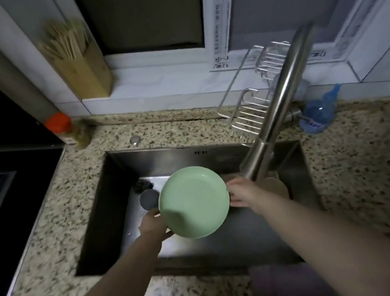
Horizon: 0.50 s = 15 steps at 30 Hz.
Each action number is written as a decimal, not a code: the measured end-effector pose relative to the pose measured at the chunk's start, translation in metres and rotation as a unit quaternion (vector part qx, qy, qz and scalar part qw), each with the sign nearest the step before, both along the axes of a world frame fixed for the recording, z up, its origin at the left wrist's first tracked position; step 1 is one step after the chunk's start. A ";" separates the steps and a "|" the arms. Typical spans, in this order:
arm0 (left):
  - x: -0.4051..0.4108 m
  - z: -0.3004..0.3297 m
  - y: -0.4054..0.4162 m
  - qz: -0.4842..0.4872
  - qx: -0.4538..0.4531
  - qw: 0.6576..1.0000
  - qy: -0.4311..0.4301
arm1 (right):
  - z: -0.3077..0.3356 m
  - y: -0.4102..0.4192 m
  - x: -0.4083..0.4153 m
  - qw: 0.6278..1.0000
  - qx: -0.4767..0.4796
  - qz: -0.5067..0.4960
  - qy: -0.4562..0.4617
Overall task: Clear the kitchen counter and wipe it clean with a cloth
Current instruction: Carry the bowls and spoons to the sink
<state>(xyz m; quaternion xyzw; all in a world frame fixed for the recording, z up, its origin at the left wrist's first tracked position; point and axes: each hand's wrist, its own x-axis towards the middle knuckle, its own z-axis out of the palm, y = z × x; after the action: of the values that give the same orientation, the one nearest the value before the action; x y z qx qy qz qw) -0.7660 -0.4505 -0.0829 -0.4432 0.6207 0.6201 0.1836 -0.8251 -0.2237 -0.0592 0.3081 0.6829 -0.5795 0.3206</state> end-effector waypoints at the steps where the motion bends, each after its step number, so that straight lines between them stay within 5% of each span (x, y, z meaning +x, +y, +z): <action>1: 0.000 -0.003 -0.008 -0.006 0.001 1.000 -0.003 | -0.003 -0.009 0.002 1.000 0.001 0.003 -0.007; 9: -0.017 -0.044 -0.061 -0.155 -0.080 0.982 -0.069 | -0.068 -0.058 0.012 0.994 0.035 0.003 -0.102; 15: -0.046 -0.088 -0.082 -0.275 -0.032 0.954 -0.112 | -0.124 -0.079 0.027 0.986 0.054 -0.020 -0.158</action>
<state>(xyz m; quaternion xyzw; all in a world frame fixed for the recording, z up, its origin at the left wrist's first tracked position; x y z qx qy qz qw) -0.8117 -0.5327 -0.1708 -0.3275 0.7136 0.4718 0.4011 -0.7976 -0.3029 -0.1837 0.4262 0.6479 -0.4919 0.3957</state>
